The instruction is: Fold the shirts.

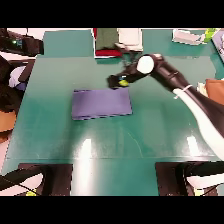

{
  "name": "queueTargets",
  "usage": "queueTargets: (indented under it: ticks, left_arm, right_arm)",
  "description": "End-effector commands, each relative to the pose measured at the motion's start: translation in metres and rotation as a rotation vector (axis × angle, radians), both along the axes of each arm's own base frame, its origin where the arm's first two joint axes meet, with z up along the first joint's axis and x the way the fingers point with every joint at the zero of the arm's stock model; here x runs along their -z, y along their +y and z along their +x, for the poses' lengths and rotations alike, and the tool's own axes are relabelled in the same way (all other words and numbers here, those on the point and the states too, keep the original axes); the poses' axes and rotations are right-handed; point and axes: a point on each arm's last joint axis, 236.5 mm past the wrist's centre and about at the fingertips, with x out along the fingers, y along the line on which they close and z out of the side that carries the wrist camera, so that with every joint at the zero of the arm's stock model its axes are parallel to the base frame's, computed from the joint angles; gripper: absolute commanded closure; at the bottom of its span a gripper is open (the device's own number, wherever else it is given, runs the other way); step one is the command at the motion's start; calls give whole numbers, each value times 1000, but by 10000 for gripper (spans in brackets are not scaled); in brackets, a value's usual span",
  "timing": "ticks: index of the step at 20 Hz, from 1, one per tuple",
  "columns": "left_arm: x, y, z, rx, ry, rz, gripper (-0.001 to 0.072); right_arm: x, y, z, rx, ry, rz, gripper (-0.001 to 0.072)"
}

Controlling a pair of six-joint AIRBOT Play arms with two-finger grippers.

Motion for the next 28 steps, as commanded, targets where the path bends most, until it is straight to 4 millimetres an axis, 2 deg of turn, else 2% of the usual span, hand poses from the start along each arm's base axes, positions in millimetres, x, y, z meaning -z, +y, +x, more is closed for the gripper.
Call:
queueTargets:
  ticks: [1,2,3,5,10,13,15,19,20,21,23,24,26,28]
  left_arm:
    - [-2,-14,-3,34,5,-53,680]
    - [-2,-14,-3,35,6,-55,680]
    - [-2,-15,-3,36,6,-58,680]
    - [-2,-16,-3,38,8,-62,680]
    - [-3,-25,-5,58,13,-99,680]
    - [-3,-26,-6,71,13,-90,680]
    - [-1,-26,-8,79,23,-82,680]
    - [6,-26,-15,85,60,-74,680]
    - [6,-26,-15,86,60,-76,680]
    - [6,-27,-15,88,61,-80,680]
    - [4,-32,-16,100,58,-90,681]
    - [5,-37,-17,111,58,-82,681]
    - [5,-61,-23,177,54,-71,681]
    - [3,-91,-33,259,40,-59,680]
  right_arm:
    - [35,-91,-9,186,167,-88,226]
    - [42,-97,-11,211,202,-67,141]
    - [50,-99,-13,230,232,-46,132]
    - [67,-95,-16,248,286,-24,133]
    - [109,-66,-22,273,383,-26,133]
    - [112,-38,-12,229,360,-24,133]
    - [117,-25,-9,215,369,-28,133]
    - [138,-23,-21,185,467,-78,137]
    - [140,-22,-20,181,466,-79,177]
    - [140,-19,-19,175,451,-78,307]
    - [135,-12,-12,145,389,-68,690]
    - [130,-10,-8,133,359,-61,691]
    - [108,-16,5,145,300,-31,691]
    - [72,-42,25,188,225,6,692]
